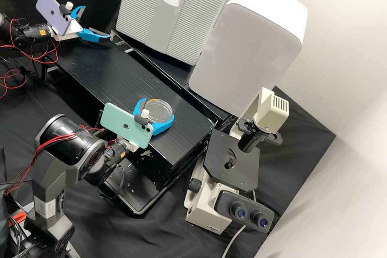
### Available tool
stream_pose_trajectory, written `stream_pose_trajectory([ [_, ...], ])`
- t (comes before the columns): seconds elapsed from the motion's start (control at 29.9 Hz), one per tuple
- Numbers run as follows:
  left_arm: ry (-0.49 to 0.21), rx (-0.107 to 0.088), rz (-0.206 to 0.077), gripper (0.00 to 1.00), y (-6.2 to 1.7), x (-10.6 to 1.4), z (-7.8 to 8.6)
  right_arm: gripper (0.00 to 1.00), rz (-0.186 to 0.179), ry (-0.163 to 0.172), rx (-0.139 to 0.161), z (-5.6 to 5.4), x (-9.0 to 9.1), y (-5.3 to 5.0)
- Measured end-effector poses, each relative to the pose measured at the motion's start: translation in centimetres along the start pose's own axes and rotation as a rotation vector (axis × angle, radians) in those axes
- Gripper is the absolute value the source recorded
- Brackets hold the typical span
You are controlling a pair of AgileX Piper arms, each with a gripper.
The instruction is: Slide the petri dish to the right
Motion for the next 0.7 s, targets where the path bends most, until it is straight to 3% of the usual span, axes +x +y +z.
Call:
stream_pose_trajectory([
  [0.33, 0.0, 0.0, 0.0, 1.0, 0.0, 0.0, 0.0, 0.0, 0.002, -0.002, 0.003, 0.4, -0.4, 0.1],
  [0.4, 0.0, 0.0, 0.0, 1.0, 0.0, 0.0, 0.0, 0.0, 0.007, -0.008, 0.016, 0.6, -0.6, 0.1],
  [0.7, 0.0, 0.0, 0.0, 1.0, 0.0, 0.0, 0.0, 0.0, 0.008, -0.001, 0.018, 1.7, -1.6, 0.6],
])
